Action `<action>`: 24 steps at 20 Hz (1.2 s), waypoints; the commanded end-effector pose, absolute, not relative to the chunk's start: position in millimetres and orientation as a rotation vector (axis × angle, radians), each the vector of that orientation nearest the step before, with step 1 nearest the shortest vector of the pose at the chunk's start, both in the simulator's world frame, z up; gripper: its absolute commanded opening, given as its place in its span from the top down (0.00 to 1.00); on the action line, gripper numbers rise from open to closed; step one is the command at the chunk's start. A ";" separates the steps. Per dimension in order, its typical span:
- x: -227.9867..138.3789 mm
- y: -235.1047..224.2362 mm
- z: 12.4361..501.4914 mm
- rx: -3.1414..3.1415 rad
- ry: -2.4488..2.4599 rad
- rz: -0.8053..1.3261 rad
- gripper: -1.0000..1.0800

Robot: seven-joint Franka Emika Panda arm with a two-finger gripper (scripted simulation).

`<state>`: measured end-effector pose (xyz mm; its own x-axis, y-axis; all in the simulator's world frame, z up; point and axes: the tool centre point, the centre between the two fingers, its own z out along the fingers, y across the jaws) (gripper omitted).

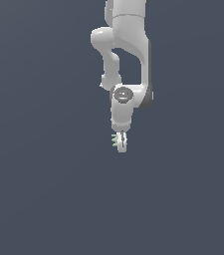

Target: Pick up the object and move it to a goal position.

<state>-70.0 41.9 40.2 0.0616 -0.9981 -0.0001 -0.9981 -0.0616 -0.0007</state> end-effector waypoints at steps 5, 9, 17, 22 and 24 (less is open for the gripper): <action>-70.3 42.0 39.3 -2.289 2.152 0.000 1.00; -69.6 41.8 40.4 -2.288 2.151 -0.001 1.00; -61.5 35.3 62.0 -2.288 2.152 -0.001 1.00; -49.9 26.3 92.7 -2.288 2.153 -0.002 1.00; -43.9 21.6 108.3 -2.288 2.153 -0.002 1.00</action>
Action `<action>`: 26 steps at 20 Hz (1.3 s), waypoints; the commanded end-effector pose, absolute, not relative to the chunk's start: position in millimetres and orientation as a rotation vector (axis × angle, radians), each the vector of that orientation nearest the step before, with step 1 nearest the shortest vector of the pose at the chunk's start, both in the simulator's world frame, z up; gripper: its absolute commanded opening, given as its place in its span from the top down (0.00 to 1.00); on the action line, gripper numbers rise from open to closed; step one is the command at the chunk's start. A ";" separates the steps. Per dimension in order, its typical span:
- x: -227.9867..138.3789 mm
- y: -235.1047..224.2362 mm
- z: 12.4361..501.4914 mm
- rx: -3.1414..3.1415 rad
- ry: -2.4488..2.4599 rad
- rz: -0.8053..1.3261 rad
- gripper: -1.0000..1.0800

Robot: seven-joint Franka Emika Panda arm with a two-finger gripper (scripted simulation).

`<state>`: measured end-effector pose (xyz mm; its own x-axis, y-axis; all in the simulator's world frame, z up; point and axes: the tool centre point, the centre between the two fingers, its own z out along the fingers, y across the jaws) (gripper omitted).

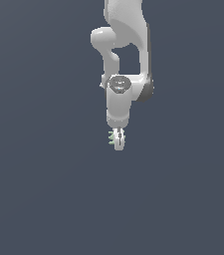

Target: Pick up the object and move it to a goal position.

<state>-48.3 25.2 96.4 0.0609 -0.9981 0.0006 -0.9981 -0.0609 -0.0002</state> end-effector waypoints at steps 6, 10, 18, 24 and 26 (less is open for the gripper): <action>-21.9 5.1 164.2 2.286 -2.153 0.003 1.00; -6.0 -6.0 202.9 2.286 -2.153 0.003 1.00; 20.2 -22.1 262.2 2.288 -2.152 0.002 1.00; 31.8 -28.2 285.5 2.289 -2.151 0.001 1.00; 34.1 -29.4 289.8 2.289 -2.151 0.001 1.00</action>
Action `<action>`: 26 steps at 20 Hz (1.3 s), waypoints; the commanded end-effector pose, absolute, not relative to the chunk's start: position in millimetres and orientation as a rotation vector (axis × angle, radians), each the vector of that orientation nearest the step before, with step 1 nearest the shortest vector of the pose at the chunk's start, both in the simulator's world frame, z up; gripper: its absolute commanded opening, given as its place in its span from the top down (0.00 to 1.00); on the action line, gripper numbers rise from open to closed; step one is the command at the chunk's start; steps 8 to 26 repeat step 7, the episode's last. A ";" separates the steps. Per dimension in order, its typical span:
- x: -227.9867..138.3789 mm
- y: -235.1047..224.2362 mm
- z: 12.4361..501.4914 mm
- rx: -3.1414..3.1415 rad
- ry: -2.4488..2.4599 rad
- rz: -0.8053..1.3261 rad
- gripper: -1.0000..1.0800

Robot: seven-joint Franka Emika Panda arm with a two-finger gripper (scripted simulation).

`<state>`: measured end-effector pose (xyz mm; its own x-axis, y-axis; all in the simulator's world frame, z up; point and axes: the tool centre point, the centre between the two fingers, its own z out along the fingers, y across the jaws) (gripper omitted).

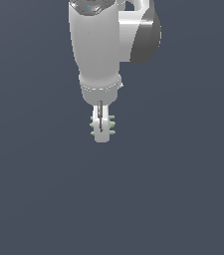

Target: Pick up the object and move it to a goal position.

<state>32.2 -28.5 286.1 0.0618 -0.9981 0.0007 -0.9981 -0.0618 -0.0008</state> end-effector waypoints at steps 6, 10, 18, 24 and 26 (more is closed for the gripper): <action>36.8 -30.3 293.5 -2.290 2.151 -0.001 1.00; 36.8 -30.2 293.2 -2.290 2.151 -0.001 1.00; 36.8 -30.2 293.2 -2.290 2.151 -0.001 1.00; 36.8 -30.2 293.2 -2.290 2.151 -0.001 1.00; 36.8 -30.2 293.2 -2.290 2.151 -0.001 1.00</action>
